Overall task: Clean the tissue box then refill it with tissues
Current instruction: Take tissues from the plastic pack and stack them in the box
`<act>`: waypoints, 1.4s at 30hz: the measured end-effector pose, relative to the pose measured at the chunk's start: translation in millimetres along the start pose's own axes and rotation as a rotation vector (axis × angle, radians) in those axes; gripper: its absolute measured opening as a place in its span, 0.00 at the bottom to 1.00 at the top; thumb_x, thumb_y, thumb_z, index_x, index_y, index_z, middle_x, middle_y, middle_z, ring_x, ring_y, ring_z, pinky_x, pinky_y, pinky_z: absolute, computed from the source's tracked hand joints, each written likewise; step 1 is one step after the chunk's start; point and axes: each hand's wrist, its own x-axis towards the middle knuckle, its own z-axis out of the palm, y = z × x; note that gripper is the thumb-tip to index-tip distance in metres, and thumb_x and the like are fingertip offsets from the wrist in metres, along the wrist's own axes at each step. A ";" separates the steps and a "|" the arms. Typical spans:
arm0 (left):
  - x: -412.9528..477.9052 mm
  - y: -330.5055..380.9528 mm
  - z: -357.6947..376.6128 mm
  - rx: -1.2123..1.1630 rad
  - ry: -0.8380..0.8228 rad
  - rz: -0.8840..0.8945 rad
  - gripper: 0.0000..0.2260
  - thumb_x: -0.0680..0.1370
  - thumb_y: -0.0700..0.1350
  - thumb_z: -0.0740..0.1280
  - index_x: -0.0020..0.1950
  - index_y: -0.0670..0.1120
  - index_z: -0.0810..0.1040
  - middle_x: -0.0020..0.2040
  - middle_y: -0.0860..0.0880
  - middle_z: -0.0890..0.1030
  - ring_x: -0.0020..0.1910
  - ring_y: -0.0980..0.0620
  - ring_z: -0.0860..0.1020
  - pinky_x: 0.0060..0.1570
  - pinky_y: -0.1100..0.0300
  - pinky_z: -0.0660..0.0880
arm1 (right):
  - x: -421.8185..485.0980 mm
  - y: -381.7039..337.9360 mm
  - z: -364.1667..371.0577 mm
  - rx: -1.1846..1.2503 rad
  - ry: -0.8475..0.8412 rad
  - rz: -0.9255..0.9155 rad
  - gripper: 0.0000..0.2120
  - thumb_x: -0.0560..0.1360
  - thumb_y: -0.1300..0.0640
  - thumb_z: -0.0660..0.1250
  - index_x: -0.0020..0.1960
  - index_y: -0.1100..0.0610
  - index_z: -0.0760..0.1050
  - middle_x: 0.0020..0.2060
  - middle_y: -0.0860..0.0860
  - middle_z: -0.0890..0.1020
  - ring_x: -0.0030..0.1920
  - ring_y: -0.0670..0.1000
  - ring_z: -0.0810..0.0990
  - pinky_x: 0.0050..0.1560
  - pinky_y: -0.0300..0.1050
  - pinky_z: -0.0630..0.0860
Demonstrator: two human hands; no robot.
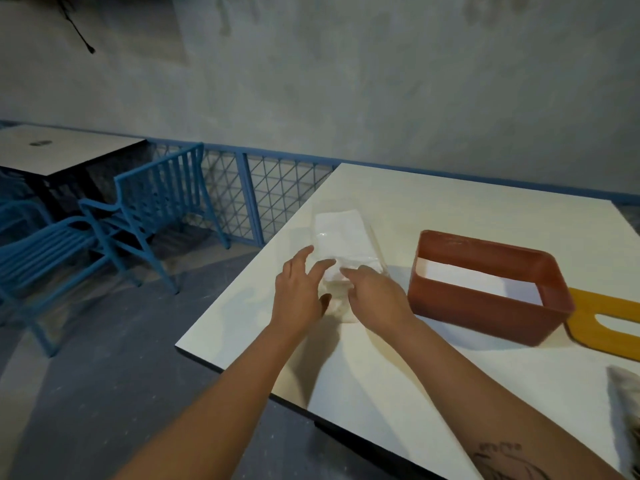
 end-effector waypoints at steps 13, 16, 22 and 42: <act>36.3 -36.3 9.0 -0.116 -0.183 0.144 0.32 0.73 0.36 0.65 0.74 0.55 0.61 0.75 0.52 0.60 0.69 0.48 0.65 0.63 0.55 0.66 | 41.8 0.6 23.5 -0.376 0.153 -0.046 0.15 0.71 0.55 0.69 0.57 0.53 0.79 0.50 0.51 0.82 0.51 0.54 0.78 0.43 0.45 0.72; 41.6 -43.7 10.7 -0.125 -0.190 0.170 0.31 0.74 0.36 0.64 0.74 0.55 0.61 0.75 0.52 0.60 0.69 0.48 0.65 0.63 0.55 0.66 | 48.4 0.7 29.2 -0.444 0.188 -0.051 0.15 0.54 0.56 0.80 0.39 0.50 0.83 0.32 0.48 0.81 0.34 0.51 0.79 0.30 0.40 0.69; 50.1 -54.5 15.0 -0.175 -0.187 0.184 0.30 0.72 0.35 0.65 0.72 0.54 0.65 0.73 0.50 0.63 0.67 0.46 0.67 0.62 0.54 0.67 | 57.1 5.9 35.6 -0.298 0.245 -0.039 0.12 0.59 0.62 0.77 0.39 0.49 0.84 0.33 0.48 0.85 0.34 0.53 0.82 0.31 0.41 0.71; 46.1 -50.6 21.1 -0.095 -0.160 0.151 0.29 0.72 0.47 0.69 0.72 0.58 0.64 0.73 0.52 0.62 0.68 0.50 0.65 0.62 0.57 0.56 | 18.4 12.9 49.6 -0.203 0.585 -0.238 0.12 0.67 0.58 0.61 0.46 0.54 0.81 0.45 0.50 0.82 0.48 0.53 0.78 0.46 0.47 0.64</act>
